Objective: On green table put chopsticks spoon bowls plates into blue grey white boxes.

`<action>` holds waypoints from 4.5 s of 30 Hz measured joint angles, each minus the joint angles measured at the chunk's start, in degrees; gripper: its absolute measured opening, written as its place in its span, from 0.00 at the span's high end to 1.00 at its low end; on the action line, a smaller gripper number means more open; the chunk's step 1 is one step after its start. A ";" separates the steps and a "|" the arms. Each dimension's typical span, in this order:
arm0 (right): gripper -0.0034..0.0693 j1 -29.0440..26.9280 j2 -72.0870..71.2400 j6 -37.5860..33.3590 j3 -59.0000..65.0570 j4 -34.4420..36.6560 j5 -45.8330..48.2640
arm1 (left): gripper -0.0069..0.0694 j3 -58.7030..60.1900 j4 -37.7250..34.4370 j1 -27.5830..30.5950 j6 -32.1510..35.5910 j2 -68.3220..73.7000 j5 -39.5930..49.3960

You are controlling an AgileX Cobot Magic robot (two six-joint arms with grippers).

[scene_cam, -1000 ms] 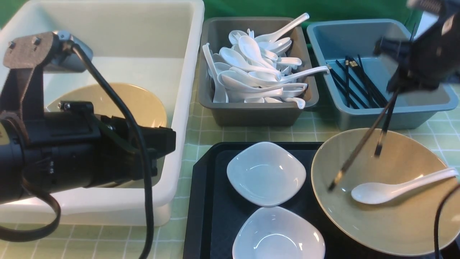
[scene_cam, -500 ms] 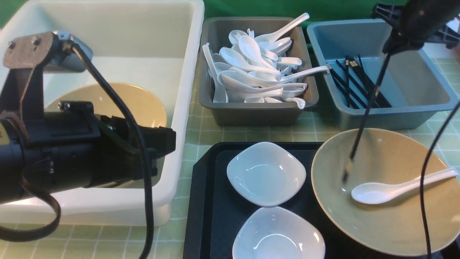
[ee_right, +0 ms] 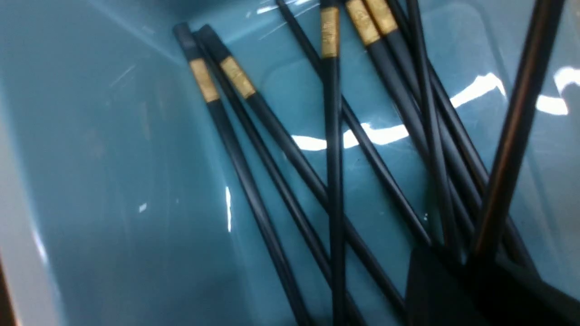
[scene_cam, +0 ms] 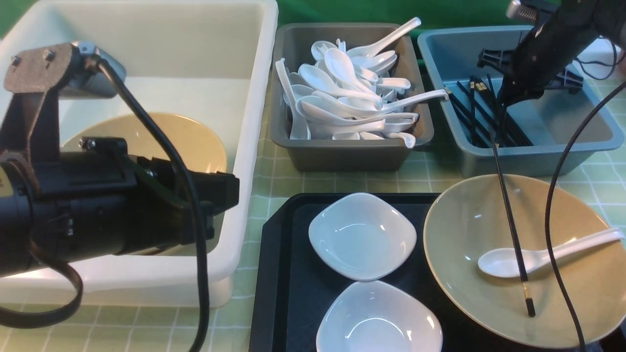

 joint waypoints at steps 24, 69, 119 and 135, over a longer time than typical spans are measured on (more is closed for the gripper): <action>0.38 13.81 -40.02 -11.34 46.91 -3.48 3.40 | 0.91 0.00 0.22 0.00 2.90 0.00 -1.33; 0.86 3.29 -22.42 -5.24 23.68 -3.97 -21.15 | 0.91 0.00 0.22 0.00 3.03 0.00 -0.62; 0.75 18.03 -28.79 -69.79 53.47 -22.52 8.58 | 0.91 0.00 0.17 -0.06 3.08 0.00 0.32; 0.74 17.98 -31.80 -65.40 31.56 3.79 9.48 | 0.91 0.00 0.17 -0.06 3.08 0.00 -2.07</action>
